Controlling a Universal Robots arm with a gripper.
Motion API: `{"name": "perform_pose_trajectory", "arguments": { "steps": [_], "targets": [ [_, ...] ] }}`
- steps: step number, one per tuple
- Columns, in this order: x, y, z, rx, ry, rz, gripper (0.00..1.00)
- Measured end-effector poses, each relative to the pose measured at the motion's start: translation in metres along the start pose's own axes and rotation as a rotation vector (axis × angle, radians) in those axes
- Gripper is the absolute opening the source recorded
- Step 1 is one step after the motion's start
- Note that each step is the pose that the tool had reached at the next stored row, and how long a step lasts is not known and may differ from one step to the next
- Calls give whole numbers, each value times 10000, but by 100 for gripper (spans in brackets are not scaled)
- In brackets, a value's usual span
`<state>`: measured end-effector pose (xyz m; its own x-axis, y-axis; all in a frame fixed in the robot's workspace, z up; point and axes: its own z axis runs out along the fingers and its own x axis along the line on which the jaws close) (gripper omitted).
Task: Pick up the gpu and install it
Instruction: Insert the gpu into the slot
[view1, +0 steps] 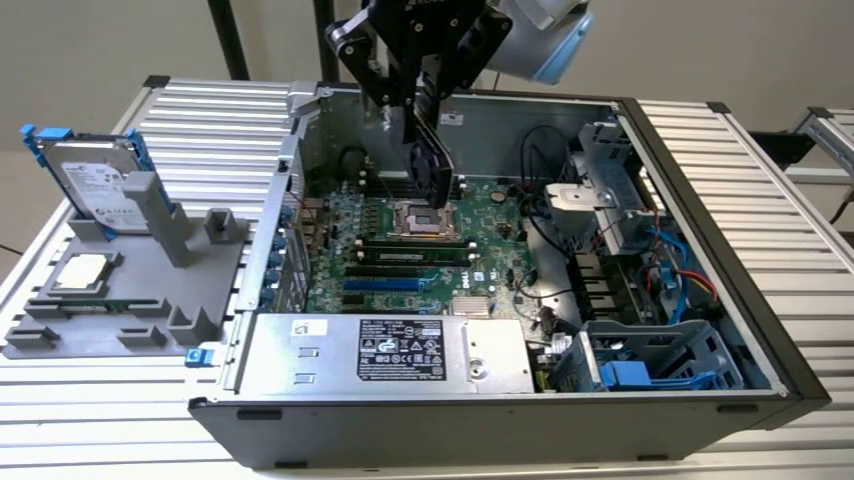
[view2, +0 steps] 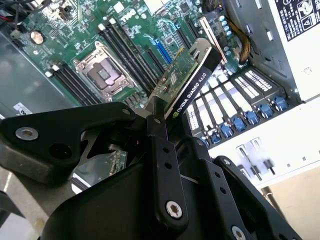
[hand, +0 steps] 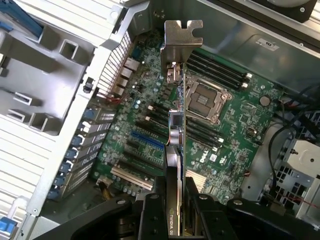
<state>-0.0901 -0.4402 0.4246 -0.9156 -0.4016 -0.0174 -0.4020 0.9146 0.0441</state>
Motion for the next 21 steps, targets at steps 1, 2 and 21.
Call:
{"name": "perform_pose_trajectory", "arguments": {
  "steps": [1, 2, 21],
  "targets": [
    [0, 0, 0, -1, 3, -49, 0],
    [0, 0, 0, -2, 5, -97, 0],
    [0, 0, 0, -18, 48, -1061, 0]
  ]
}}
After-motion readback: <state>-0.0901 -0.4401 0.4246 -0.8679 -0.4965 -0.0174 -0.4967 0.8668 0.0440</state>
